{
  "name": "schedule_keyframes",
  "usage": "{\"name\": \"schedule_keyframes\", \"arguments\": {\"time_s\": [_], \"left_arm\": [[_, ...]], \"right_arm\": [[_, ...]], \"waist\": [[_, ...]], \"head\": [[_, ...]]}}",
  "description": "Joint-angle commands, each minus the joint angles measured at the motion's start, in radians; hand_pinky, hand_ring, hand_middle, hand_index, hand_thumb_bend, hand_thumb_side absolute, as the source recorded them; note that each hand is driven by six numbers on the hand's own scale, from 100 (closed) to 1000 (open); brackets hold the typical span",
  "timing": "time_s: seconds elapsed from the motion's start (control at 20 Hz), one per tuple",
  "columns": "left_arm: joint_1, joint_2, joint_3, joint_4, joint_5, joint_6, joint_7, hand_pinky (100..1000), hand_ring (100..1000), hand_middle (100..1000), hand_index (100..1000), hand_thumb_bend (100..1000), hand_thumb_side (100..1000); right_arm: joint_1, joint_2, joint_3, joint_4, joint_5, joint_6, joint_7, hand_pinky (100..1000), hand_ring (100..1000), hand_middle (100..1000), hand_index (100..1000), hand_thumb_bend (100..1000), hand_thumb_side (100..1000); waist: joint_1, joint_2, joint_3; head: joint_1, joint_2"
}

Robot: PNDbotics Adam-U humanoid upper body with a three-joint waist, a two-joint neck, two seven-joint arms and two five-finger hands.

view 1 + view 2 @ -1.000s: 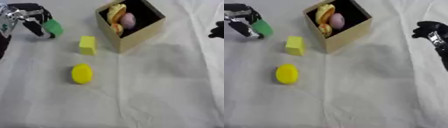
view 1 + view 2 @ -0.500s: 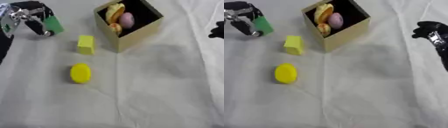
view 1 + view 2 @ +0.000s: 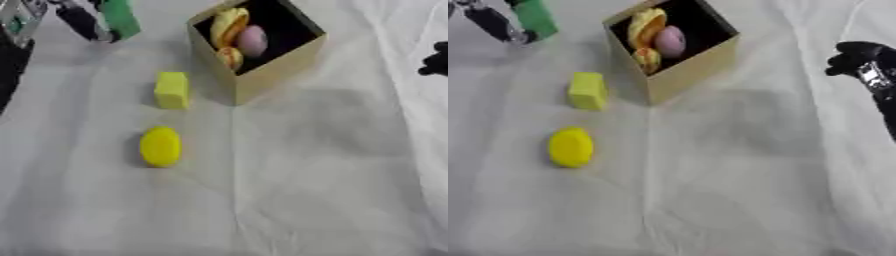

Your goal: Pick up objects on the table and place them in the box.

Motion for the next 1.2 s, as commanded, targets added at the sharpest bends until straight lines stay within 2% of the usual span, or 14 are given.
{"name": "schedule_keyframes", "arguments": {"time_s": [0.05, 0.3, 0.7, 0.8, 0.85, 0.9, 1.0, 1.1, 1.2], "left_arm": [[-0.051, -0.038, -0.022, -0.040, 0.044, -0.009, -0.043, 698, 570, 518, 687, 173, 232], [-0.081, -0.104, -0.048, -0.033, 0.076, -0.019, -0.098, 701, 576, 526, 693, 167, 274], [-0.091, -0.152, -0.042, -0.015, 0.070, -0.003, -0.093, 713, 592, 546, 710, 191, 312], [-0.089, -0.154, -0.036, -0.005, 0.045, 0.000, -0.081, 736, 632, 597, 746, 239, 346], [-0.088, -0.155, -0.032, -0.002, 0.032, -0.001, -0.075, 765, 686, 662, 797, 292, 392], [-0.087, -0.155, -0.030, 0.001, 0.018, -0.004, -0.070, 800, 748, 738, 848, 371, 477], [-0.086, -0.156, -0.025, 0.005, -0.006, -0.015, -0.065, 843, 806, 802, 892, 467, 550], [-0.084, -0.156, -0.021, 0.007, -0.023, -0.026, -0.061, 855, 820, 817, 910, 530, 583], [-0.083, -0.155, -0.017, 0.010, -0.034, -0.033, -0.056, 857, 824, 823, 919, 547, 580]], "right_arm": [[-0.024, -0.024, 0.003, -0.010, -0.004, -0.004, 0.009, 903, 715, 669, 806, 100, 760], [-0.049, -0.025, 0.015, -0.014, -0.003, -0.008, 0.021, 903, 715, 670, 807, 100, 754], [-0.062, -0.019, 0.021, -0.022, -0.008, -0.007, 0.029, 903, 714, 669, 806, 100, 755], [-0.062, -0.020, 0.020, -0.022, -0.009, -0.006, 0.029, 903, 713, 668, 806, 100, 756], [-0.061, -0.020, 0.019, -0.022, -0.009, -0.006, 0.028, 902, 713, 668, 805, 100, 757], [-0.061, -0.020, 0.019, -0.022, -0.009, -0.005, 0.028, 902, 713, 668, 805, 100, 757], [-0.061, -0.020, 0.018, -0.022, -0.010, -0.004, 0.028, 902, 713, 668, 805, 100, 758], [-0.060, -0.020, 0.018, -0.021, -0.010, -0.003, 0.028, 902, 713, 668, 805, 100, 758], [-0.058, -0.019, 0.017, -0.020, -0.010, -0.002, 0.028, 902, 713, 668, 805, 100, 759]], "waist": [[0.000, -0.029, -0.010], [0.003, -0.029, -0.035], [0.011, -0.020, -0.056], [0.012, -0.017, -0.058], [0.012, -0.015, -0.057], [0.012, -0.014, -0.057], [0.013, -0.013, -0.056], [0.013, -0.013, -0.055], [0.012, -0.014, -0.054]], "head": [[0.009, -0.006], [0.020, -0.013], [0.041, -0.026], [0.043, -0.026], [0.043, -0.025], [0.042, -0.025], [0.041, -0.023], [0.040, -0.022], [0.039, -0.019]]}}
